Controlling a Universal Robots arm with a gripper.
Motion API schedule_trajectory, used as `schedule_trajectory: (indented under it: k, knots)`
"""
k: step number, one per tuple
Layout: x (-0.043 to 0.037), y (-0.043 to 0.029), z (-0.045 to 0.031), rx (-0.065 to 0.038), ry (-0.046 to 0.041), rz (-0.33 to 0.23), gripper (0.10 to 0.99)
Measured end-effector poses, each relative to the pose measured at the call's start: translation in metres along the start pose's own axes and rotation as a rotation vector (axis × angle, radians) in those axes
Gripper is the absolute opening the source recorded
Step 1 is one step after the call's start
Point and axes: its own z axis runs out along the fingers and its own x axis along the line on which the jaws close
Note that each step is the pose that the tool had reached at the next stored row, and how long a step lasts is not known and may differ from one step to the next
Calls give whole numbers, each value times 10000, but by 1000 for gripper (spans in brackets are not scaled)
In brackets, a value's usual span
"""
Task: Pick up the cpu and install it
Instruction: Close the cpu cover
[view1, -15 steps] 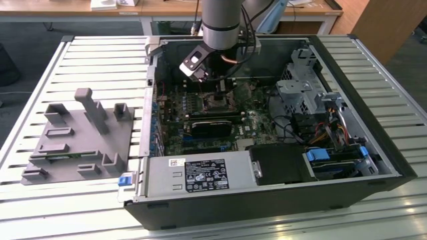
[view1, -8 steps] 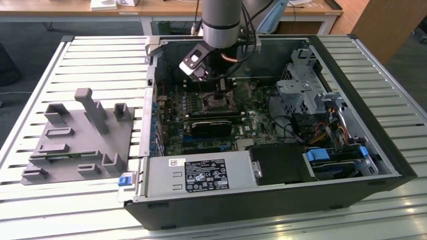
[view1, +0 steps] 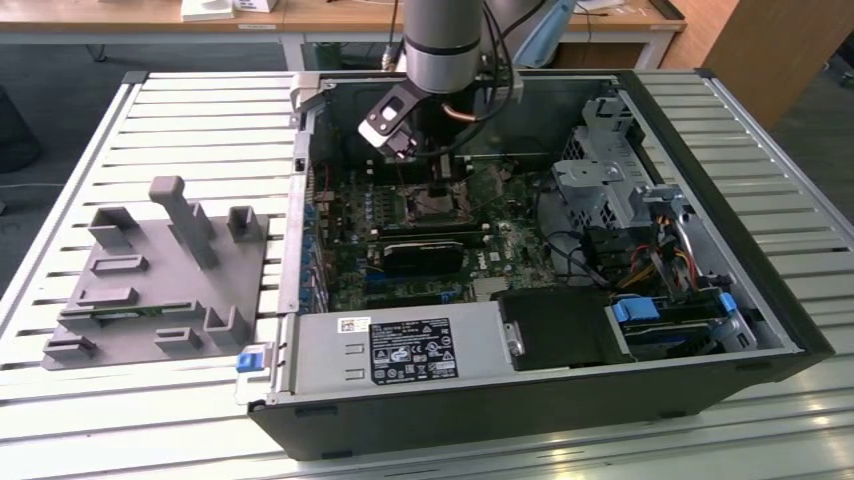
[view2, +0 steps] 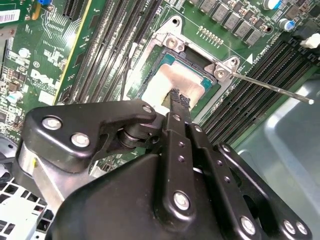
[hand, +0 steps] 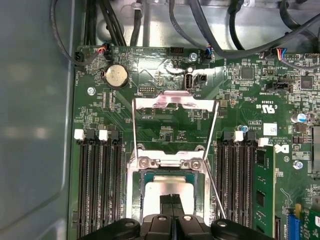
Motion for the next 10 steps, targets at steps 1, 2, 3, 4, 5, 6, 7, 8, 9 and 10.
schedule_trajectory:
  k: [1, 2, 3, 4, 5, 6, 7, 8, 9, 10]
  knots:
    - [0, 1, -11, 0, 0, 0, 106]
    - [0, 1, -20, -1, 0, 0, 106]
    - [0, 1, -30, 0, 0, 0, 106]
    - [0, 2, -41, -1, 1, 0, 106]
    - [0, 3, -55, -1, 0, 0, 106]
    - [-1, 3, -70, 0, 0, 1, 106]
    - [-1, 4, -85, 0, -1, 1, 106]
    - [-1, 5, -109, -1, 0, 1, 106]
    - [-1, 6, -134, -1, 1, 0, 106]
    - [-1, 6, -157, -1, -1, 0, 106]
